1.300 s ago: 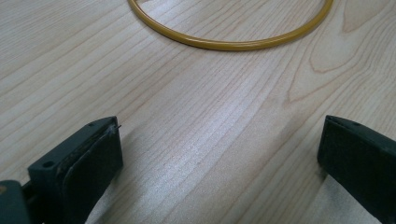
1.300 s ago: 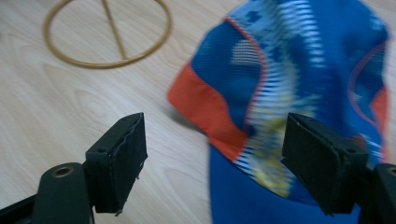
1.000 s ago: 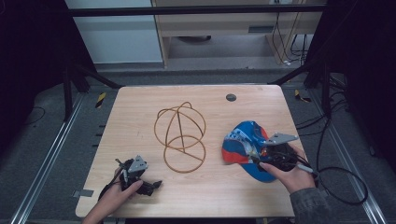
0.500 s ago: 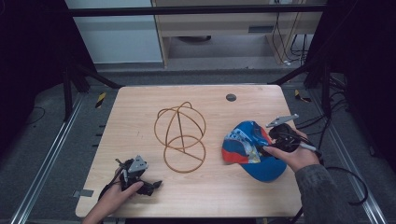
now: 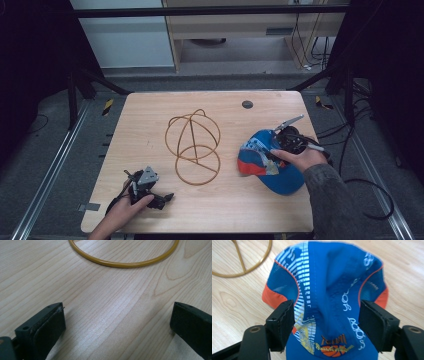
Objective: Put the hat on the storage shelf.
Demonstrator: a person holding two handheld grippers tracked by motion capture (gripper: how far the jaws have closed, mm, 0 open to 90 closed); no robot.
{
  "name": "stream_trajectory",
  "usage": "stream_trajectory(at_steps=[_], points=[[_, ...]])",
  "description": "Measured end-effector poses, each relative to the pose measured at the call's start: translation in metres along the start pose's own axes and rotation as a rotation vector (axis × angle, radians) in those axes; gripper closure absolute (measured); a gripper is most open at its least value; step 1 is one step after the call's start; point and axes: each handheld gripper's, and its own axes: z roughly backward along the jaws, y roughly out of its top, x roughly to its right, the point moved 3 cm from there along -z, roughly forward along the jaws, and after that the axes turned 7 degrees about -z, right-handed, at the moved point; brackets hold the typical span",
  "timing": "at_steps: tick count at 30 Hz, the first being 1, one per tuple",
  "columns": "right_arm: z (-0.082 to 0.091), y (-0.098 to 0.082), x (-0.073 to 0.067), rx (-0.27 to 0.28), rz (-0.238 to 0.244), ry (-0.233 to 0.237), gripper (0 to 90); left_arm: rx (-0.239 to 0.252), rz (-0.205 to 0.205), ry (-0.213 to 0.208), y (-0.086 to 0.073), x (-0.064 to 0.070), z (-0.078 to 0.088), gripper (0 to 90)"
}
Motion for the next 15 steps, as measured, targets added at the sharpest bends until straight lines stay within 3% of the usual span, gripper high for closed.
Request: stream_trajectory(at_steps=[6, 15], points=[[-0.01, -0.003, 0.005, -0.006, -0.027, 0.018, 33.7, 0.0, 0.0, 0.0, 0.0, 0.0, 0.0, 0.0], [-0.014, -0.009, 0.007, -0.017, -0.026, 0.013, 37.9, 0.0, 0.0, 0.0, 0.0, 0.0, 0.0, 0.0]])
